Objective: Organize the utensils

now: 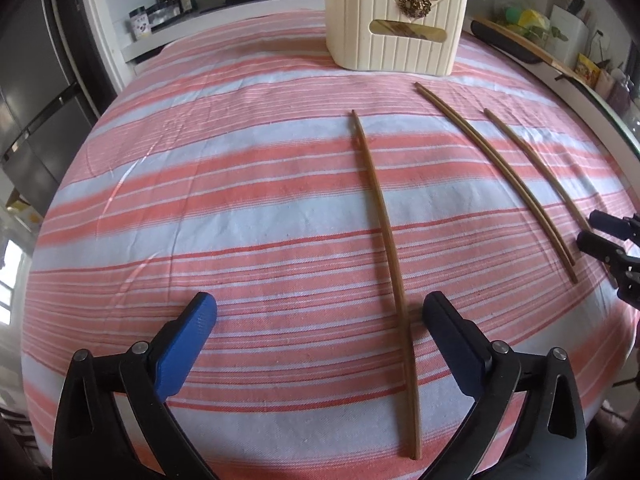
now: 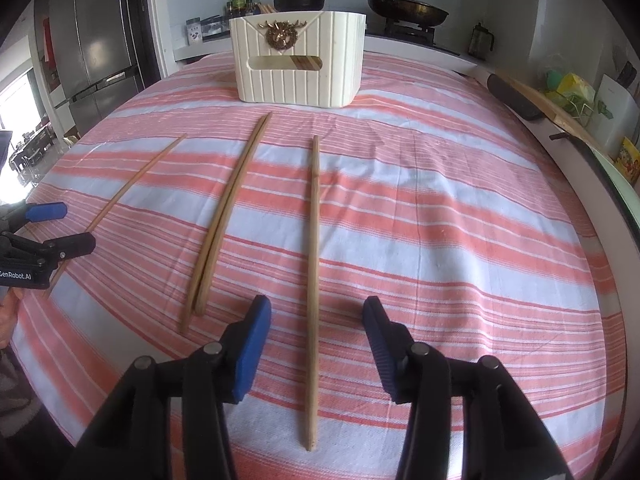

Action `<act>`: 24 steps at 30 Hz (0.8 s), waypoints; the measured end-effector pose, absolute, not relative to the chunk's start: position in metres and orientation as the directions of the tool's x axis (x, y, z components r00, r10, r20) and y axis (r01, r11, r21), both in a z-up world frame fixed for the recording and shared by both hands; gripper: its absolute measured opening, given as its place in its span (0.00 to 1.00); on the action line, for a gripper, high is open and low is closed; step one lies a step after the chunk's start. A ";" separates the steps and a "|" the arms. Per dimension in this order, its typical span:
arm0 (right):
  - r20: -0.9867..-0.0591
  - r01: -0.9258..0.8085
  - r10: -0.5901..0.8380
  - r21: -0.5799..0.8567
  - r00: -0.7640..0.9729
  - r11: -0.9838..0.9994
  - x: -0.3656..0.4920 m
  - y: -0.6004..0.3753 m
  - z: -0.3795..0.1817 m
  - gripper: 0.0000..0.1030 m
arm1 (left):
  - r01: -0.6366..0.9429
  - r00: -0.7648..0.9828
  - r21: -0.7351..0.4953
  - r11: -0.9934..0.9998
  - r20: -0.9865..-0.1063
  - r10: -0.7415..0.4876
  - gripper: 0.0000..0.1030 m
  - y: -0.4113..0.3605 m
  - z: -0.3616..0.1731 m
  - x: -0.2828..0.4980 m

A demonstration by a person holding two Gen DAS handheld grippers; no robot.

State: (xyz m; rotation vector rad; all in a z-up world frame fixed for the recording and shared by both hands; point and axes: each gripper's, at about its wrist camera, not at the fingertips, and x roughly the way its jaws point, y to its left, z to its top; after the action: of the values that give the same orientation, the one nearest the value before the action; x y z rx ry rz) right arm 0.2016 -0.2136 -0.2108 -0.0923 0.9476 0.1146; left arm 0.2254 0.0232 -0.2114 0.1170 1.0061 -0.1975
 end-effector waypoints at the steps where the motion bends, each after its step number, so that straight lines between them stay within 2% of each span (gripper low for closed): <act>1: -0.817 -0.137 0.057 -0.027 0.574 0.990 0.203 -0.214 -0.211 0.48 | 0.218 0.520 0.006 0.976 -0.847 -0.111 1.00 0.023 -0.211 0.225; 7: -0.836 -0.155 0.066 -0.024 0.545 0.988 0.208 -0.215 -0.210 0.50 | 0.225 0.496 -0.018 0.974 -0.859 -0.130 1.00 0.027 -0.212 0.226; 13: -0.876 -0.230 0.104 -0.009 0.472 0.973 0.218 -0.217 -0.209 0.53 | 0.343 0.387 -0.016 0.939 -0.909 -0.157 0.99 0.022 -0.209 0.246; 19: -0.931 -0.306 0.144 0.037 0.336 0.951 0.240 -0.220 -0.204 0.53 | 0.424 0.346 -0.034 0.905 -0.917 -0.196 0.98 0.013 -0.194 0.272; 22: -0.943 -0.309 0.148 0.051 0.299 0.950 0.257 -0.222 -0.203 0.53 | 0.447 0.342 -0.016 0.894 -0.921 -0.187 0.96 0.005 -0.194 0.289; 24: -0.949 -0.315 0.146 0.054 0.278 0.948 0.271 -0.220 -0.206 0.53 | 0.450 0.329 -0.009 0.893 -0.928 -0.175 0.87 0.000 -0.199 0.303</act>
State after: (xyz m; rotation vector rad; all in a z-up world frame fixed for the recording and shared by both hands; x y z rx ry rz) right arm 0.2710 -0.2200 -0.2056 -0.1554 1.2524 0.3113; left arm 0.3029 0.0002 -0.1989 0.2699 1.1688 -0.4150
